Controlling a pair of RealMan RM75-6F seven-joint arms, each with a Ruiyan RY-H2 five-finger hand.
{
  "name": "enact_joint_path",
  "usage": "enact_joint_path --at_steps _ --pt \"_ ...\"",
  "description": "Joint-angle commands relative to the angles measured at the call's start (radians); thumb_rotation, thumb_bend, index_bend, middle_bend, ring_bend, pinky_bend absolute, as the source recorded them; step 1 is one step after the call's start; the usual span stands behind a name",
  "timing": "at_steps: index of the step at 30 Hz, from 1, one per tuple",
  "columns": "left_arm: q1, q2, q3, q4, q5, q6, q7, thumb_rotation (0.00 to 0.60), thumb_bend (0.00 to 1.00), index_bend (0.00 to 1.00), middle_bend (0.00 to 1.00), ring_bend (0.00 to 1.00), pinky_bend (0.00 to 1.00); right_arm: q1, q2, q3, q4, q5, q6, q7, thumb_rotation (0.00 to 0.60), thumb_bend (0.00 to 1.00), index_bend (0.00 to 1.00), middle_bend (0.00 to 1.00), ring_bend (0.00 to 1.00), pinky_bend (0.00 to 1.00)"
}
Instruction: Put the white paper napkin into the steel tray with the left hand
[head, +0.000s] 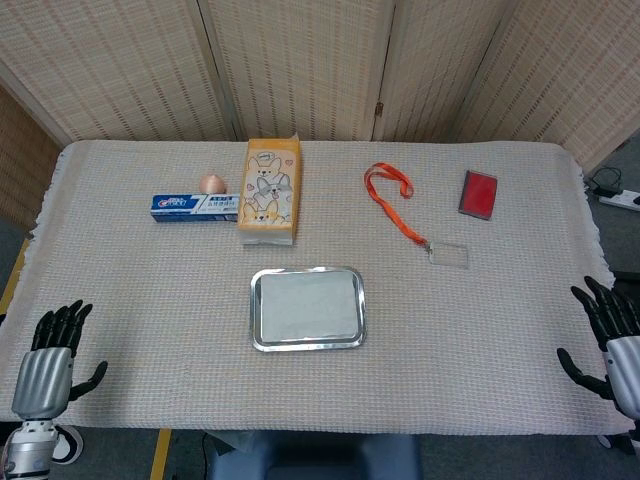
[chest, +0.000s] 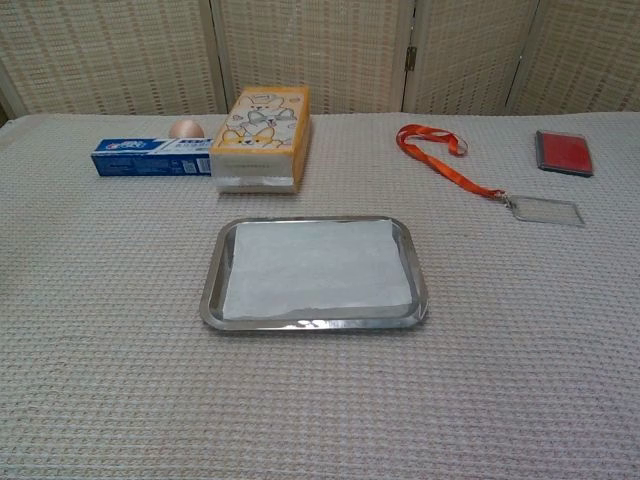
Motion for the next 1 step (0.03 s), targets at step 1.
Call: enact_joint_path --at_steps 1 --pt "0.019 0.073 0.012 -0.042 -0.003 -0.016 0.014 0.6 0.32 0.0 0.0 0.0 0.0 0.019 -0.03 -0.001 -0.008 0.026 -0.044 -0.057 0.6 0.4 0.0 0.0 0.0 0.0"
